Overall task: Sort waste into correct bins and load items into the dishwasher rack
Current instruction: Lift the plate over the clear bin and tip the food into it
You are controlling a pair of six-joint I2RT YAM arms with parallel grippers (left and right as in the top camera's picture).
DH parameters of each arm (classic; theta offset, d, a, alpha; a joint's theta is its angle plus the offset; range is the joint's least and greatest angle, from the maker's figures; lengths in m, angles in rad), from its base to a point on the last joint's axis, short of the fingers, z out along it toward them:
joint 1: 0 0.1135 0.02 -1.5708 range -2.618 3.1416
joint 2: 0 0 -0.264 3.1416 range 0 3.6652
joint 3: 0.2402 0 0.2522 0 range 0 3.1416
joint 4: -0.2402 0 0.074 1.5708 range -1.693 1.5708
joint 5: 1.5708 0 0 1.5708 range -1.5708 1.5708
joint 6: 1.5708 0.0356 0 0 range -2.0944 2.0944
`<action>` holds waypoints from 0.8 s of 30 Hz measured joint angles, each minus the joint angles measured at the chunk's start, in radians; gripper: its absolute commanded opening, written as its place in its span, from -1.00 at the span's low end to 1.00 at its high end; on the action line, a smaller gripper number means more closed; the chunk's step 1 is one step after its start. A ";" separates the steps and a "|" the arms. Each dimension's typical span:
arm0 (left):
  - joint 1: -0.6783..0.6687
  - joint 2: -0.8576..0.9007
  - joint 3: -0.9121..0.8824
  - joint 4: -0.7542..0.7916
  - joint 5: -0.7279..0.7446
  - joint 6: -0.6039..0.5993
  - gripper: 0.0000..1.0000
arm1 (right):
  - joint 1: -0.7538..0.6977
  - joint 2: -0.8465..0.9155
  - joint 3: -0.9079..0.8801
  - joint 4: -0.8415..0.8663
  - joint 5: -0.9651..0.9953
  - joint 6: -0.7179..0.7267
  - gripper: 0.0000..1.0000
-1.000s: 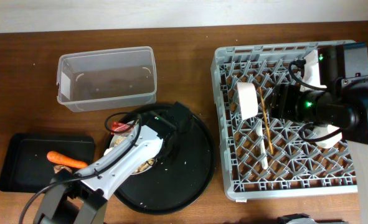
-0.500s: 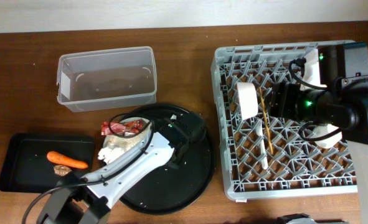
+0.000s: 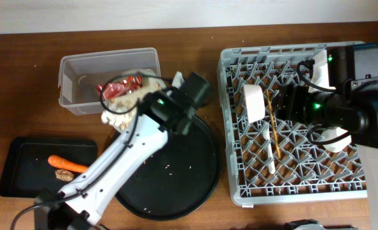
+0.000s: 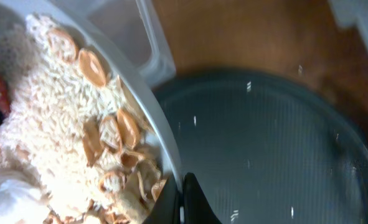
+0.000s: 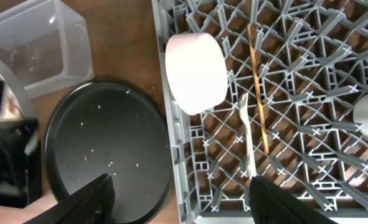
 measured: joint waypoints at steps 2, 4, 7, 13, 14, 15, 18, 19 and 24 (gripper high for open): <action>0.065 0.000 0.008 0.069 0.028 0.053 -0.99 | 0.000 0.000 0.000 -0.001 0.000 0.000 0.46; 0.117 0.000 0.009 0.113 0.065 0.089 -0.99 | 0.000 0.000 0.000 0.000 0.000 0.000 0.46; 0.223 0.000 0.009 0.158 0.130 0.143 -0.99 | 0.000 0.000 0.000 0.000 0.000 0.000 0.46; 0.316 0.018 0.010 0.267 0.202 0.261 -0.99 | 0.000 0.000 0.000 -0.001 0.000 0.002 0.46; 0.326 0.038 0.010 0.314 0.211 0.286 -0.99 | 0.000 0.000 0.000 -0.003 0.000 0.002 0.45; 0.333 0.060 0.011 0.349 0.220 0.306 -0.99 | 0.000 0.000 0.000 -0.005 0.000 0.002 0.46; 0.352 0.143 0.011 0.493 0.246 0.339 -0.99 | 0.000 0.000 0.000 -0.021 0.000 0.003 0.46; 0.361 0.169 0.011 0.529 0.255 0.343 -0.99 | 0.000 0.000 0.000 -0.032 -0.001 0.005 0.46; 0.402 0.238 0.011 0.667 0.288 0.352 -0.99 | 0.000 0.000 0.000 -0.041 0.000 0.004 0.46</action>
